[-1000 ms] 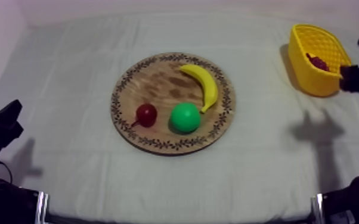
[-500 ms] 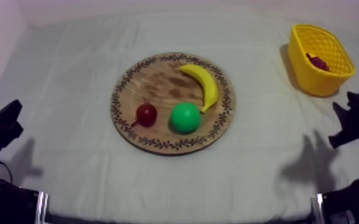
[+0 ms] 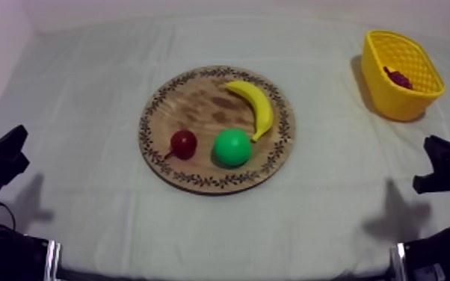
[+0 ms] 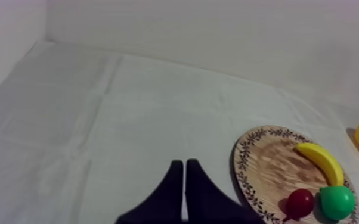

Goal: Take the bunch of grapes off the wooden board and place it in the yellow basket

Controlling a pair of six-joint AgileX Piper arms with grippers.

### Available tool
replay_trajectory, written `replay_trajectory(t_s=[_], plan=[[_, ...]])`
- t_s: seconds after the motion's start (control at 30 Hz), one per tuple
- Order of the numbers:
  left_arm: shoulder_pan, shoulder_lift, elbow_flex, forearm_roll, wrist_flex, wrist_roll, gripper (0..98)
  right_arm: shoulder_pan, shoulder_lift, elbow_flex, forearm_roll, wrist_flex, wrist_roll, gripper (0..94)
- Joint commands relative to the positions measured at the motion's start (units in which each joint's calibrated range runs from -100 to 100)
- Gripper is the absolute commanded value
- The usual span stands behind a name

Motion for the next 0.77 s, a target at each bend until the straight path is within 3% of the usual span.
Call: replay_trajectory(t_s=[0.0,0.37,0.73], plan=[[-0.03,0.0,-0.03,0.02,0.01,-0.01,0.1,-0.31,-1.63,-0.06,0.0,1.53,-3.22,1.0],[-0.03,0.0,-0.03,0.02,0.01,-0.02,0.1,-0.87,-2.87,-0.11,-0.01,2.3,2.72,0.5],[-0.03,0.0,-0.03,0.02,0.01,-0.01,0.1,-0.88,-2.9,-0.11,-0.01,2.3,3.63,0.5]])
